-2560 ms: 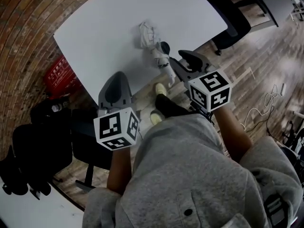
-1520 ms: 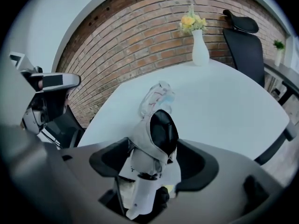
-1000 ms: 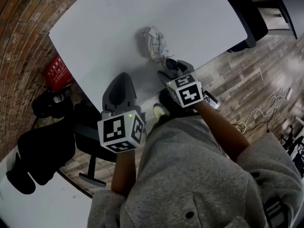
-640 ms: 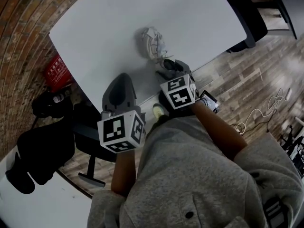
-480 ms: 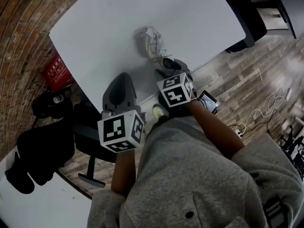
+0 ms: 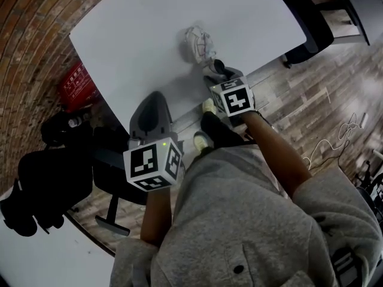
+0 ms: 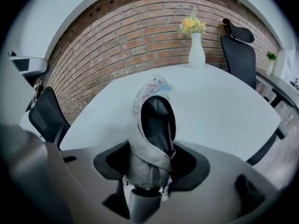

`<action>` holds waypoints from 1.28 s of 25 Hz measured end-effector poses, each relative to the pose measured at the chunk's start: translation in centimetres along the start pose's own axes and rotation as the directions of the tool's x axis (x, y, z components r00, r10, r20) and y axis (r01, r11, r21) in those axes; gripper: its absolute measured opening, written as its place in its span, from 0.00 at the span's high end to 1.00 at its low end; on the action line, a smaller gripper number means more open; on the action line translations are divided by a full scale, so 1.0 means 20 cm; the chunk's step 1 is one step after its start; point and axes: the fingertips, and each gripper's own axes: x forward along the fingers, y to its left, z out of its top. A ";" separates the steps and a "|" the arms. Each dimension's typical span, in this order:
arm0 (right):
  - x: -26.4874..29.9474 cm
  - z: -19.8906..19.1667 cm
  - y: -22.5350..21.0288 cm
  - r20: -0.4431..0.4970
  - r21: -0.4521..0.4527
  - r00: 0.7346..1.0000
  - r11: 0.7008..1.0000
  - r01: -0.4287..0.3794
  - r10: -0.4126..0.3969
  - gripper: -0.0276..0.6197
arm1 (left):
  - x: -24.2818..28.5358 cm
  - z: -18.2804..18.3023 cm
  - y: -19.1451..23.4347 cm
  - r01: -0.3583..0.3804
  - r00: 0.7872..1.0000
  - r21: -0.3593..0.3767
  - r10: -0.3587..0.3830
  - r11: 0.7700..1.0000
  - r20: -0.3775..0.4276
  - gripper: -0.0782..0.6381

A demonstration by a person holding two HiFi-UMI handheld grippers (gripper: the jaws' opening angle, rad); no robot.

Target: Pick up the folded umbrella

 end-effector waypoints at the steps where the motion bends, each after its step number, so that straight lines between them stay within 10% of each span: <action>1: -0.02 -0.02 0.00 0.009 0.009 1.000 1.000 0.002 -0.002 0.58 | -0.03 0.00 0.01 -0.005 1.000 -0.001 0.005 1.000 0.007 0.87; 13: -0.48 0.07 0.06 0.272 0.085 0.962 0.996 -0.023 -0.001 0.58 | -0.36 -0.08 0.03 0.007 0.998 0.021 -0.009 1.000 0.066 0.87; 32: -1.58 0.19 0.47 0.684 0.011 0.728 0.998 -0.066 0.040 0.58 | -0.89 -0.17 -0.11 0.060 0.977 0.079 -0.075 0.995 0.200 0.87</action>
